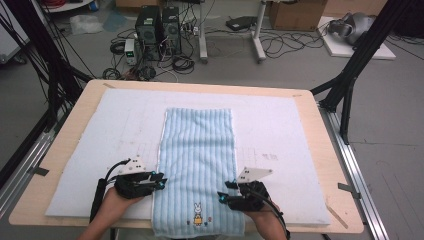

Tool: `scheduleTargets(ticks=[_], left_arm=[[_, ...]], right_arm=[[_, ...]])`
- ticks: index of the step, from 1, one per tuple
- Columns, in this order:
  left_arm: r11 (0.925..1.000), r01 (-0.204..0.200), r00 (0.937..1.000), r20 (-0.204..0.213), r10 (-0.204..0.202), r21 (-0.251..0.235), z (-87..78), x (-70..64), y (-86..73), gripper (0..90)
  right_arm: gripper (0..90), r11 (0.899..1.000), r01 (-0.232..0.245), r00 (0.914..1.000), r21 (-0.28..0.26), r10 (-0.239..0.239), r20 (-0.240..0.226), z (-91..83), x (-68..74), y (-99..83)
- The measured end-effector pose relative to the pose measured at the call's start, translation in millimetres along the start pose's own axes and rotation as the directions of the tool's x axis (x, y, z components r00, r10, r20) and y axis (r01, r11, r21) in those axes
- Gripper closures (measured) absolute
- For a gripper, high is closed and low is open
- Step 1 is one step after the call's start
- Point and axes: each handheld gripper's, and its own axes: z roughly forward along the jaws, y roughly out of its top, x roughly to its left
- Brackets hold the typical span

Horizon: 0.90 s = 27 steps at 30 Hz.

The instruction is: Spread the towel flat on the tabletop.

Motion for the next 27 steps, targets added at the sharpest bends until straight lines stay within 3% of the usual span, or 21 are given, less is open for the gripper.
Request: scheduleTargets(ticks=[3,6,8,11,13,16,20,22,25,27], left_arm=[[0.9978,0.029,0.9991,-0.028,-0.031,-0.060,-3.2,6.1,3.5,60.2],[0.9952,0.036,0.9977,-0.053,-0.041,-0.091,-5.9,13.9,5.7,56.0],[0.9925,0.053,0.9957,-0.070,-0.061,-0.110,-7.8,19.1,5.9,54.5],[0.9907,0.067,0.9936,-0.083,-0.077,-0.119,-9.6,25.5,5.5,53.8],[0.9884,0.081,0.9920,-0.085,-0.093,-0.128,-10.3,28.9,5.8,53.9],[0.9869,0.083,0.9911,-0.092,-0.096,-0.139,-11.9,30.0,5.8,54.2],[0.9869,0.081,0.9913,-0.091,-0.095,-0.139,-12.9,28.1,4.9,54.0],[0.9870,0.077,0.9917,-0.092,-0.090,-0.141,-13.0,27.6,4.8,53.7],[0.9869,0.083,0.9914,-0.089,-0.096,-0.138,-12.2,28.3,4.8,53.0],[0.9880,0.084,0.9920,-0.082,-0.095,-0.129,-9.6,28.4,4.5,52.7]], right_arm=[[47.3,0.998,-0.012,0.9980,-0.065,0.016,0.061,10.4,-9.9,15.7],[51.1,0.998,-0.014,0.9939,-0.067,0.021,0.108,28.1,-17.5,27.9],[56.6,0.999,-0.027,0.9922,-0.039,0.031,0.121,39.7,-21.3,30.6],[69.1,0.999,-0.018,0.9951,0.048,0.013,0.098,52.7,-21.0,27.4],[76.1,0.999,0.013,0.9965,0.038,-0.016,0.083,51.2,-17.9,24.1],[76.5,0.998,-0.015,0.9998,0.054,0.016,-0.013,45.0,-19.2,20.4],[77.2,0.998,0.014,0.9975,0.065,-0.009,-0.070,35.9,-12.5,10.9],[73.1,0.997,0.029,0.9944,0.078,-0.021,-0.104,32.1,-9.5,8.7],[68.1,0.998,0.037,0.9942,0.058,-0.031,-0.103,28.6,-6.8,7.6],[63.0,1.000,0.019,0.9972,-0.008,-0.019,-0.073,25.6,-7.9,10.3]])
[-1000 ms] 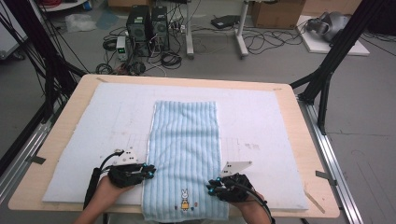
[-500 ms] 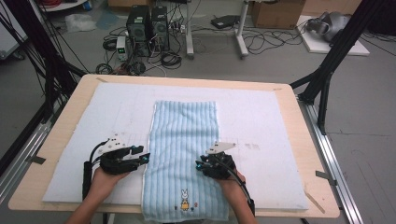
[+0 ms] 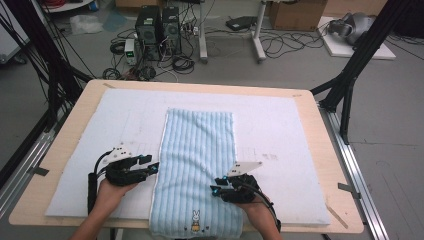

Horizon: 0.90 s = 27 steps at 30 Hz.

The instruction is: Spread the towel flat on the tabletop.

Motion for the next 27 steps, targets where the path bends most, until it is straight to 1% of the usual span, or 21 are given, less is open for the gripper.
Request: scheduleTargets(ticks=[1,2,4,6,7,8,9,10,11,12,13,14,15,16,17,19,20,21,23,24,27], left_arm=[[1.0000,-0.003,1.0000,0.005,0.003,0.008,1.8,-0.4,-0.4,52.3],[0.9998,-0.007,0.9999,0.008,0.007,0.018,3.9,-1.1,-0.9,52.2],[0.9987,-0.015,0.9999,0.008,0.015,0.050,8.7,-2.6,-2.5,51.3],[0.9956,-0.032,0.9995,0.006,0.032,0.088,12.6,-4.7,-4.6,50.8],[0.9941,-0.036,0.9993,0.007,0.036,0.102,13.9,-4.9,-5.2,50.8],[0.9931,-0.036,0.9993,0.013,0.035,0.111,15.3,-4.8,-5.7,50.9],[0.9927,-0.035,0.9994,0.011,0.033,0.115,16.9,-5.8,-6.3,50.9],[0.9898,-0.047,0.9989,0.007,0.047,0.134,18.7,-6.8,-6.2,51.0],[0.9864,-0.063,0.9980,0.006,0.063,0.151,20.2,-8.6,-5.9,51.0],[0.9824,-0.088,0.9961,0.005,0.088,0.165,21.4,-10.5,-5.9,51.3],[0.9783,-0.106,0.9942,0.001,0.108,0.178,22.7,-13.4,-6.3,53.6],[0.9740,-0.131,0.9905,-0.019,0.136,0.185,23.7,-16.9,-6.6,55.8],[0.9706,-0.151,0.9870,-0.026,0.158,0.188,24.0,-19.3,-6.8,58.6],[0.9696,-0.159,0.9863,-0.012,0.164,0.186,23.8,-20.3,-7.1,64.1],[0.9688,-0.162,0.9864,0.003,0.164,0.187,23.4,-20.8,-7.2,71.3],[0.9670,-0.172,0.9850,0.014,0.172,0.188,23.0,-24.0,-8.0,82.8],[0.9655,-0.176,0.9841,0.014,0.177,0.191,22.5,-25.4,-8.2,85.0],[0.9680,-0.166,0.9860,0.013,0.166,0.189,21.8,-26.3,-9.0,85.8],[0.9713,-0.143,0.9897,0.033,0.139,0.190,18.0,-25.9,-10.9,86.3],[0.9735,-0.124,0.9921,0.043,0.118,0.193,15.2,-26.3,-12.5,86.3],[0.9747,-0.104,0.9934,0.070,0.092,0.198,7.1,-29.7,-17.3,86.3]], right_arm=[[62.6,0.999,-0.003,0.9996,-0.032,0.003,0.028,-1.2,-1.1,1.9],[62.3,0.999,0.000,0.9983,-0.046,0.003,0.058,-1.8,-2.1,3.5],[63.4,0.999,-0.002,0.9924,-0.040,0.007,0.123,-0.6,-5.1,4.7],[66.8,1.000,-0.019,0.9868,-0.014,0.020,0.161,2.8,-8.4,3.3],[68.4,1.000,-0.025,0.9853,0.006,0.024,0.169,5.4,-9.2,1.9],[69.8,0.999,-0.023,0.9845,0.031,0.018,0.175,8.8,-10.3,0.2],[72.5,1.000,-0.011,0.9840,0.021,0.007,0.178,9.9,-10.6,-1.5],[74.7,1.000,-0.017,0.9839,0.022,0.013,0.178,9.8,-11.0,-1.3],[76.1,1.000,-0.014,0.9836,0.027,0.009,0.180,9.5,-12.1,-0.9],[76.4,0.999,-0.016,0.9837,0.028,0.011,0.180,9.5,-12.3,-0.8],[77.0,0.999,-0.020,0.9838,0.028,0.015,0.179,9.3,-12.1,-1.1],[77.9,0.999,-0.020,0.9842,0.025,0.016,0.176,9.3,-11.9,-1.5],[79.2,1.000,-0.019,0.9847,0.024,0.014,0.174,8.9,-12.2,-1.9],[81.2,0.999,-0.027,0.9860,0.023,0.023,0.165,8.6,-12.6,-2.2],[82.3,0.999,-0.027,0.9874,0.019,0.023,0.157,8.5,-13.7,-2.5],[85.0,0.999,-0.034,0.9888,0.020,0.031,0.146,8.0,-14.1,-2.9],[85.9,0.999,-0.036,0.9896,0.022,0.033,0.140,7.5,-14.5,-3.0],[86.8,0.999,-0.036,0.9905,0.022,0.033,0.133,7.0,-14.6,-3.4],[87.1,0.999,-0.040,0.9926,0.036,0.035,0.116,4.8,-13.9,-3.7],[87.1,0.998,-0.040,0.9935,0.040,0.036,0.108,3.6,-13.2,-4.5],[87.1,0.997,-0.043,0.9963,0.057,0.038,0.076,-1.2,-9.6,-7.6]])
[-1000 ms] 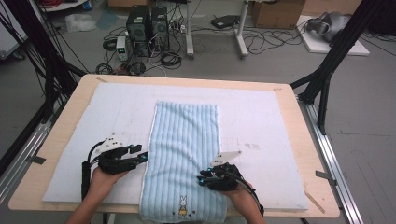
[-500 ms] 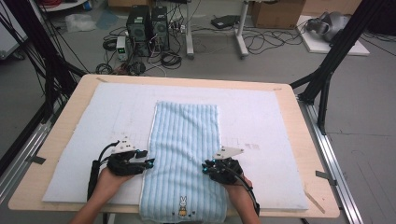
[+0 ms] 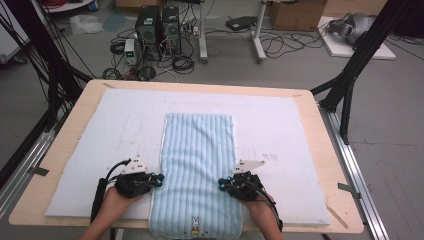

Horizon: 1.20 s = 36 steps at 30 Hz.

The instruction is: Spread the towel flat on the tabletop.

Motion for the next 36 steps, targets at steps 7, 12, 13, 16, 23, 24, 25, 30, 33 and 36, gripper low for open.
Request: scheduleTargets(ticks=[7,12,13,16,23,24,25,30,33,36], left_arm=[[1.0000,0.005,0.9993,0.037,-0.006,0.008,-12.7,-6.3,-7.5,82.4],[0.9950,0.068,0.9976,-0.007,-0.069,-0.073,-14.7,7.2,-4.7,57.6],[0.9928,0.078,0.9968,-0.009,-0.079,-0.091,-14.6,10.6,-3.6,56.8],[0.9858,0.114,0.9930,-0.017,-0.117,-0.123,-14.2,21.0,-0.6,55.1],[0.9770,0.153,0.9858,-0.048,-0.161,-0.149,-17.5,36.0,3.4,52.7],[0.9746,0.162,0.9842,-0.048,-0.171,-0.155,-18.1,37.2,4.7,52.4],[0.9728,0.165,0.9832,-0.050,-0.175,-0.162,-18.0,39.4,6.6,51.7],[0.9638,0.202,0.9754,-0.052,-0.214,-0.174,-10.8,57.8,21.8,48.6],[0.9518,0.239,0.9658,-0.055,-0.253,-0.192,-2.4,73.5,32.7,47.1],[0.9480,0.245,0.9628,-0.063,-0.263,-0.203,7.2,87.5,45.4,47.0]], right_arm=[[77.4,0.999,0.039,0.9984,0.025,-0.038,-0.042,-9.7,12.9,-1.4],[65.4,0.994,-0.031,0.9980,-0.108,0.037,0.051,-18.0,0.0,1.8],[66.0,0.992,-0.042,0.9956,-0.116,0.051,0.078,-17.2,-4.3,2.1],[70.5,0.994,-0.035,0.9884,-0.106,0.050,0.143,-9.4,-16.6,5.6],[83.1,0.999,-0.020,0.9834,-0.032,0.026,0.180,0.5,-24.0,5.3],[84.3,1.000,-0.023,0.9850,-0.015,0.026,0.171,-2.2,-23.3,4.8],[84.8,1.000,-0.021,0.9879,-0.004,0.022,0.154,-4.7,-23.3,3.9],[76.0,0.998,-0.004,0.9910,-0.057,0.012,0.133,-11.7,-24.6,2.5],[72.5,0.994,-0.010,0.9912,-0.112,0.025,0.130,-15.7,-29.0,11.2],[68.8,0.992,-0.010,0.9910,-0.127,0.027,0.131,-16.9,-32.9,15.6]])
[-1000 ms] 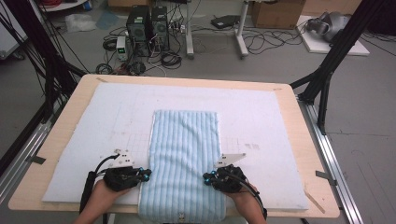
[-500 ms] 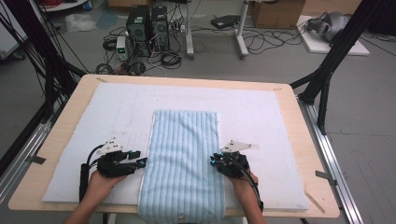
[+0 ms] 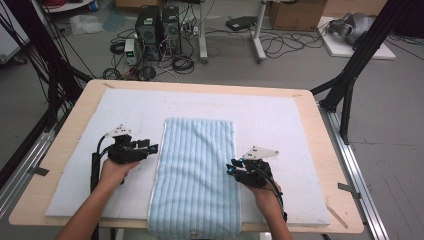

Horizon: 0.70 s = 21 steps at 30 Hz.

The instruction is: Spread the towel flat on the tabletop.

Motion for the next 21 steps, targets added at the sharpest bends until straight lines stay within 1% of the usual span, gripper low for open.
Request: scheduleTargets(ticks=[1,2,3,4,6,7,8,10,11,12,13,14,15,16,17,18,19,20,21], left_arm=[[0.9999,-0.010,0.9999,-0.005,0.010,0.003,4.1,2.6,4.2,47.0],[0.9994,-0.033,0.9993,-0.020,0.033,0.006,8.8,5.0,7.8,47.1],[0.9989,-0.046,0.9983,-0.034,0.046,0.010,13.5,6.8,10.8,47.3],[0.9986,-0.050,0.9979,-0.041,0.050,0.017,18.2,8.4,13.5,47.8],[0.9983,-0.058,0.9970,-0.051,0.058,0.005,26.3,10.5,15.4,50.4],[0.9982,-0.057,0.9966,-0.059,0.058,0.017,30.9,11.1,15.9,52.4],[0.9981,-0.054,0.9964,-0.064,0.056,0.030,35.5,12.3,16.0,52.5],[0.9979,-0.045,0.9960,-0.075,0.049,0.047,44.2,14.5,16.2,53.5],[0.9980,-0.038,0.9957,-0.082,0.042,0.051,48.6,15.6,16.7,54.7],[0.9978,-0.031,0.9954,-0.089,0.037,0.059,52.8,16.9,17.7,54.9],[0.9986,-0.026,0.9955,-0.090,0.030,0.045,56.1,17.7,17.7,55.0],[0.9978,-0.015,0.9955,-0.092,0.021,0.064,60.3,18.7,19.0,56.5],[0.9962,-0.020,0.9950,-0.096,0.029,0.085,64.1,19.1,20.1,56.5],[0.9962,-0.023,0.9944,-0.101,0.031,0.084,67.7,18.4,20.4,56.5],[0.9951,-0.025,0.9936,-0.108,0.035,0.096,70.4,18.0,21.2,57.1],[0.9942,-0.031,0.9928,-0.112,0.043,0.103,72.0,17.8,22.5,57.8],[0.9951,-0.033,0.9924,-0.115,0.044,0.093,73.2,17.3,23.1,58.4],[0.9935,-0.042,0.9919,-0.115,0.054,0.106,73.9,17.2,23.9,59.5],[0.9934,-0.046,0.9907,-0.123,0.059,0.105,75.7,15.8,23.6,62.3]], right_arm=[[68.2,1.000,-0.003,1.0000,-0.001,0.003,0.000,0.7,-1.7,0.1],[67.2,1.000,-0.003,1.0000,0.004,0.003,0.007,1.7,-3.7,-0.2],[66.8,1.000,-0.001,0.9998,0.010,0.001,0.019,2.7,-5.7,-0.5],[65.6,1.000,-0.003,0.9996,0.015,0.003,0.029,3.4,-7.1,-0.5],[62.2,1.000,-0.005,0.9979,0.019,0.003,0.065,3.6,-10.2,1.9],[60.4,1.000,-0.009,0.9963,0.016,0.008,0.085,3.0,-12.5,4.1],[59.0,1.000,-0.019,0.9950,0.004,0.018,0.098,2.7,-16.7,6.7],[56.5,0.998,-0.051,0.9897,-0.023,0.054,0.133,3.9,-26.8,12.7],[56.6,0.998,-0.061,0.9878,-0.030,0.065,0.141,6.1,-33.6,16.7],[56.3,0.997,-0.070,0.9859,-0.034,0.074,0.150,9.8,-40.4,21.4],[56.0,0.997,-0.072,0.9822,-0.027,0.076,0.172,14.3,-46.7,26.6],[55.8,0.996,-0.079,0.9798,-0.029,0.083,0.182,19.6,-52.7,31.5],[55.4,0.995,-0.092,0.9771,-0.029,0.096,0.190,25.2,-58.6,35.7],[55.4,0.995,-0.099,0.9754,-0.022,0.101,0.196,31.4,-64.0,39.5],[55.4,0.994,-0.105,0.9733,-0.011,0.105,0.204,38.0,-68.8,42.4],[55.4,0.993,-0.122,0.9705,0.001,0.119,0.210,44.6,-72.8,44.4],[55.3,0.991,-0.130,0.9688,0.012,0.124,0.214,51.6,-76.8,46.1],[55.1,0.989,-0.142,0.9674,0.030,0.132,0.216,58.4,-79.6,47.4],[55.1,0.988,-0.149,0.9661,0.037,0.137,0.219,64.7,-81.4,48.0]])
